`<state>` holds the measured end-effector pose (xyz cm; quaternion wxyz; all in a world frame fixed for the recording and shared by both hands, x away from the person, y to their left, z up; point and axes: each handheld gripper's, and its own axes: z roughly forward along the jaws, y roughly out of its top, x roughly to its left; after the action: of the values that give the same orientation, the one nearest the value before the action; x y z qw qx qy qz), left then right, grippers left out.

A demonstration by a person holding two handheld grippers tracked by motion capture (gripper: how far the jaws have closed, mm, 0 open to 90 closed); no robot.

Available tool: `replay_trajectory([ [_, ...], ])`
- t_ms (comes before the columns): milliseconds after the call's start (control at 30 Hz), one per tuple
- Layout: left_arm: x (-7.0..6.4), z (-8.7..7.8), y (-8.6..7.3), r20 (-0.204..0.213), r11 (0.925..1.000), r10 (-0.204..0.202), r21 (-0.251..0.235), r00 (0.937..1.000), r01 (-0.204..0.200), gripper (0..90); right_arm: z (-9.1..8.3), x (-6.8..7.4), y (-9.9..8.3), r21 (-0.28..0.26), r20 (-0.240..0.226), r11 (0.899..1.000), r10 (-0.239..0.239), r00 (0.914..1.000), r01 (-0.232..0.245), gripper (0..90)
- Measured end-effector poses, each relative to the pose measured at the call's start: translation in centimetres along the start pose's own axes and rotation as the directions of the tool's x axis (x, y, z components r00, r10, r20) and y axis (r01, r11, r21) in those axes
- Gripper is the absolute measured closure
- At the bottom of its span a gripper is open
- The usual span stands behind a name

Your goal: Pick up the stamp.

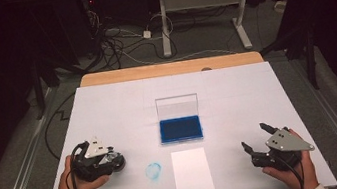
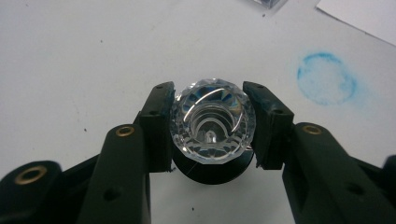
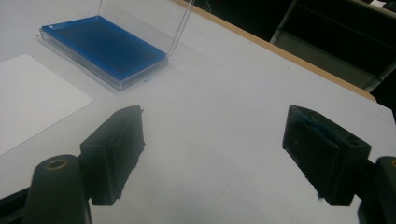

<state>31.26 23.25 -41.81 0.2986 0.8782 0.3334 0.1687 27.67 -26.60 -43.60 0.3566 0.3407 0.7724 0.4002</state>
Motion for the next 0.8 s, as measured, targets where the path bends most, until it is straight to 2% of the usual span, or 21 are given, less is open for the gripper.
replay_trajectory([
  [133,0.1,-0.2,0.6,0.008,0.9995,-0.005,-0.03,1.0,0.005,55.0,0.0,-0.1,0.0,-0.003,0.003,1.0,0.001,1.0,-0.001,21.4],
  [300,0.3,-0.3,1.7,-0.017,0.9977,-0.014,-0.067,0.9998,0.012,55.0,0.0,-0.1,-0.1,0.004,0.001,1.0,0.004,1.0,-0.004,21.4],
  [367,0.4,-0.2,2.0,-0.014,0.9966,-0.018,-0.081,0.9997,0.016,55.0,0.0,-0.1,-0.1,0.004,0.002,1.0,0.003,1.0,-0.003,21.4],
  [667,0.3,-0.1,3.7,-0.013,0.9938,0.03,-0.106,0.9995,-0.031,55.0,0.0,-0.2,-0.1,0.001,-0.002,1.0,0.007,1.0,-0.007,21.8],
  [800,0.2,0.0,4.3,-0.012,0.9916,0.036,-0.123,0.9993,-0.038,55.0,0.0,-0.2,-0.2,0.001,-0.003,1.0,0.015,0.9999,-0.015,21.6],
])
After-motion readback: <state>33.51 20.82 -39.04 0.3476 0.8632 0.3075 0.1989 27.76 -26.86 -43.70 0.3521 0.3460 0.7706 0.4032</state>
